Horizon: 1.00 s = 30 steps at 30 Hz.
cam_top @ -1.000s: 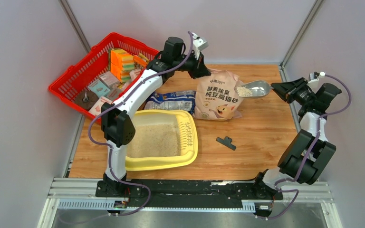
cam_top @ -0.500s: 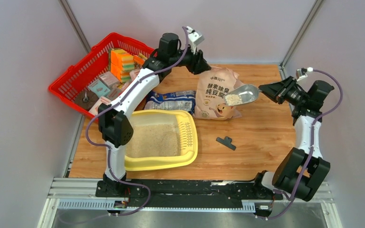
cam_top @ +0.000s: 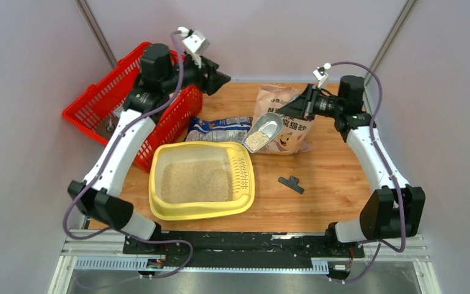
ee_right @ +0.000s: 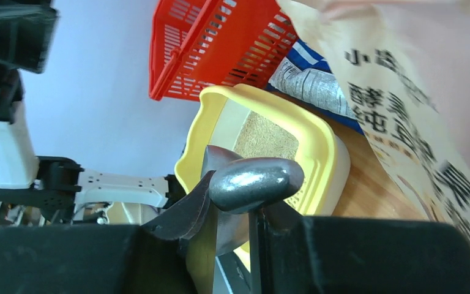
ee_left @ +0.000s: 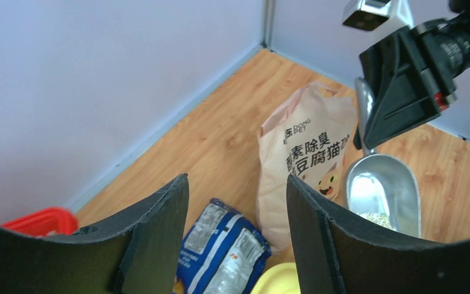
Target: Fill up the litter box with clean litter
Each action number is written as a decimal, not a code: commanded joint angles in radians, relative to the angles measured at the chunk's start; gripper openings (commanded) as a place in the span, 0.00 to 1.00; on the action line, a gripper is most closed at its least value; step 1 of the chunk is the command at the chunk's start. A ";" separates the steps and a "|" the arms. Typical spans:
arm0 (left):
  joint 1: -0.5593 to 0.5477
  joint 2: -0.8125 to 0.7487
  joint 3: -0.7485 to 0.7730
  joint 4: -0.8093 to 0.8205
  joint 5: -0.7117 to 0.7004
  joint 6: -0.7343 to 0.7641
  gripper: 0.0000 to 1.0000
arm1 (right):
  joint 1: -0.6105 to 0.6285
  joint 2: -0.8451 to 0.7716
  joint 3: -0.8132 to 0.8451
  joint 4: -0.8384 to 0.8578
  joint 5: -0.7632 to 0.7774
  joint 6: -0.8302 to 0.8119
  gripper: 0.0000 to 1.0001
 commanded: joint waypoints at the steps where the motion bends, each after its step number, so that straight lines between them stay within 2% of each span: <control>1: 0.047 -0.167 -0.092 -0.006 -0.024 0.045 0.67 | 0.129 0.072 0.111 -0.086 0.102 -0.106 0.00; 8: 0.112 -0.345 -0.245 -0.013 -0.058 0.068 0.68 | 0.356 0.152 0.231 -0.194 0.371 -0.331 0.00; 10: 0.118 -0.404 -0.294 -0.006 -0.058 0.073 0.68 | 0.407 0.169 0.246 -0.199 0.413 -0.397 0.00; 17: 0.119 -0.563 -0.451 0.063 -0.036 0.102 0.68 | 0.583 0.254 0.341 -0.165 0.751 -0.548 0.00; 19: 0.119 -0.603 -0.492 0.095 -0.030 0.099 0.68 | 0.637 0.302 0.398 -0.174 0.755 -0.571 0.00; 21: 0.119 -0.629 -0.510 0.112 -0.044 0.083 0.68 | 0.704 0.360 0.494 -0.200 0.792 -0.697 0.00; 23: 0.119 -0.638 -0.514 0.109 -0.055 0.073 0.68 | 0.738 0.373 0.525 -0.209 0.800 -0.835 0.00; 25: 0.119 -0.642 -0.504 0.102 -0.061 0.068 0.68 | 0.758 0.364 0.528 -0.197 0.810 -0.899 0.00; 28: 0.119 -0.640 -0.501 0.128 -0.053 0.039 0.68 | 0.746 0.329 0.513 -0.183 0.861 -0.939 0.00; 30: 0.119 -0.619 -0.494 0.129 -0.042 0.033 0.68 | 0.694 0.274 0.499 -0.182 0.834 -0.854 0.00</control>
